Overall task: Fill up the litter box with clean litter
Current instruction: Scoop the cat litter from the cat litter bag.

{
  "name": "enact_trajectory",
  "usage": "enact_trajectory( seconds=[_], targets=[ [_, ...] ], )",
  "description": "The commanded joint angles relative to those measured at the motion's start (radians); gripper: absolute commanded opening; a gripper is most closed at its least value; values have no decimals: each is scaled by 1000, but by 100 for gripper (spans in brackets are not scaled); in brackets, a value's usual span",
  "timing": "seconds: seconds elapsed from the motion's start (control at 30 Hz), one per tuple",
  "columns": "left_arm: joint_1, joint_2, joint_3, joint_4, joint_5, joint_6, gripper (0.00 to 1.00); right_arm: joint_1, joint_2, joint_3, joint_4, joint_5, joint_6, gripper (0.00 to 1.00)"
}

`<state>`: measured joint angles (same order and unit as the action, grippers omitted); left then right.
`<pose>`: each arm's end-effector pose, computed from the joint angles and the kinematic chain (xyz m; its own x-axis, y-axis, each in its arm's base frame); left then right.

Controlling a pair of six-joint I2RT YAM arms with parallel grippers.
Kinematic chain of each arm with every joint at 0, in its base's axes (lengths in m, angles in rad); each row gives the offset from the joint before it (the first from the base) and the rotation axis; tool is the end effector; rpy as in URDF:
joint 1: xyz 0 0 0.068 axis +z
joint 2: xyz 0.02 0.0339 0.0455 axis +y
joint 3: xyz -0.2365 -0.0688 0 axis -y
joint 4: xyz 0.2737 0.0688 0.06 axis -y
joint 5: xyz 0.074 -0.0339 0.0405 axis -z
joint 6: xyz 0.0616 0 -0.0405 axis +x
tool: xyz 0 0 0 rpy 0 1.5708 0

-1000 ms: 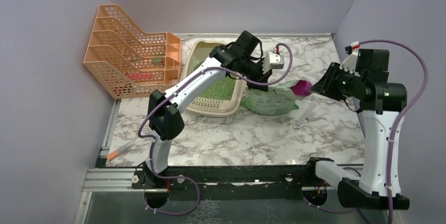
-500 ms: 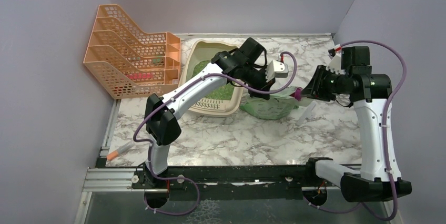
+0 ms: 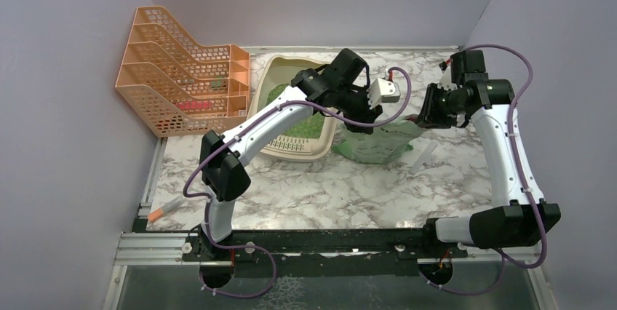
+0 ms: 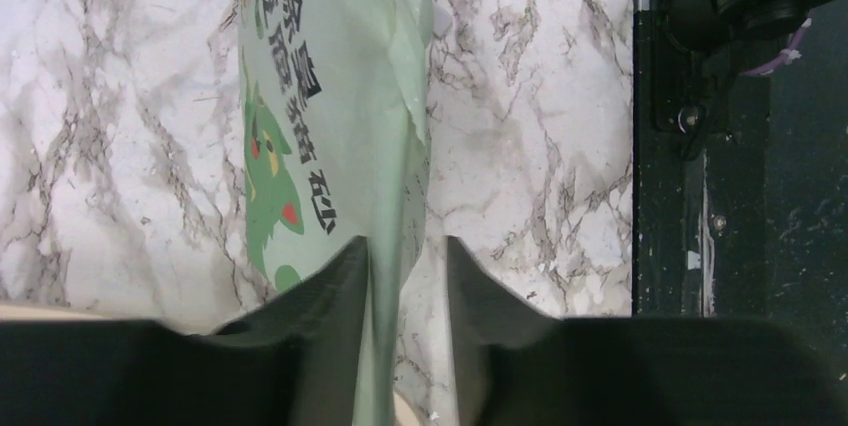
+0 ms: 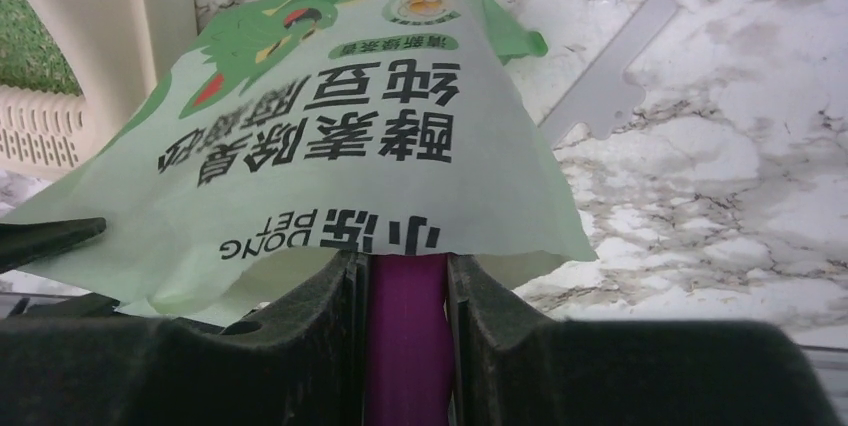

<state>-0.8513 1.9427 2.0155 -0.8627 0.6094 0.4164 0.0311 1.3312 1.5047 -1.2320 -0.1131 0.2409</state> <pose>0.2781 -0.3709 0.3251 -0.0712 0.5846 -0.8082 0.9962 0.0010 -0.0871 0.2890 0.0159 0.3317 -0.8666 0.2102 -0.4526 0.1241 0.9692 0.2125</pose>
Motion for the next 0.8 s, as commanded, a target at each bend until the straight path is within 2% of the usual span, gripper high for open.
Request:
enact_trajectory(
  seconds=[0.0,0.03,0.1,0.2,0.33,0.37,0.47,0.53,0.63,0.77],
  targets=[
    [-3,-3,-5,-18,-65,10,46,52,37,-48,25,-51,-52,1],
    [0,2,-19,-18,-85,12,52,87,50,-54,21,-48,-45,1],
    [14,10,-50,-16,-101,24,58,131,61,-67,17,-56,-40,1],
    [44,28,-77,-12,-112,25,60,161,80,-62,2,-71,-32,1],
    [82,25,-103,-4,-78,27,60,178,125,-36,-18,-15,-19,1],
    [87,29,-105,-3,-70,25,55,179,138,-20,-26,12,-14,1],
    [87,40,-106,-4,-31,21,17,178,164,51,-56,82,-6,1],
    [87,42,-103,-4,2,22,1,179,170,108,-77,158,0,1],
    [83,36,-100,-4,25,28,0,177,176,167,-93,250,-8,1],
    [79,18,-113,-4,-18,43,0,177,183,215,-102,244,-27,1]
  ],
)
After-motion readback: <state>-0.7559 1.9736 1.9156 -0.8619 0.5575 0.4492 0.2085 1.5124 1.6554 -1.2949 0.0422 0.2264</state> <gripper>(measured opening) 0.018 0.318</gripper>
